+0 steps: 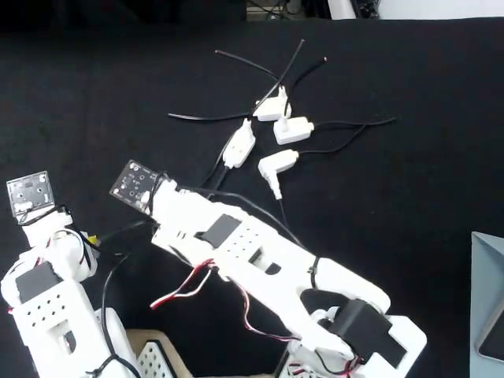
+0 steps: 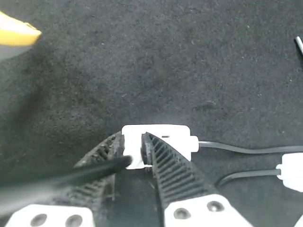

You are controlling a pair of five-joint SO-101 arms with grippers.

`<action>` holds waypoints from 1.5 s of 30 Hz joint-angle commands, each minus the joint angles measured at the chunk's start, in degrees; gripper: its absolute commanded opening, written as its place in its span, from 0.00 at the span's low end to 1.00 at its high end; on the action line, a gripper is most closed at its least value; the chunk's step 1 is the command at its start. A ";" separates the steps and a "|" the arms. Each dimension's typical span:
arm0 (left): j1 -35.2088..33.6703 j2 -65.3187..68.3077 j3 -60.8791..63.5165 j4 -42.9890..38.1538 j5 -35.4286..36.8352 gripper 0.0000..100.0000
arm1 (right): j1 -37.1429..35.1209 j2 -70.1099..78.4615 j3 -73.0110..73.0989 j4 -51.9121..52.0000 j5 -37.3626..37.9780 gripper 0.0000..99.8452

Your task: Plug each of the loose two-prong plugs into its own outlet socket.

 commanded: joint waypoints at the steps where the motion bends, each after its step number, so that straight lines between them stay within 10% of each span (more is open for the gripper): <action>1: -0.13 -0.62 -0.31 -1.05 0.35 0.22 | 1.14 -0.13 -0.04 0.35 0.00 0.01; 22: -0.13 -0.62 -0.31 -1.05 0.35 0.22 | 0.70 13.41 -3.65 -0.97 -1.58 0.01; 45: -0.13 -0.62 -0.22 -1.05 0.35 0.22 | 19.69 21.85 -12.62 -22.68 3.60 0.10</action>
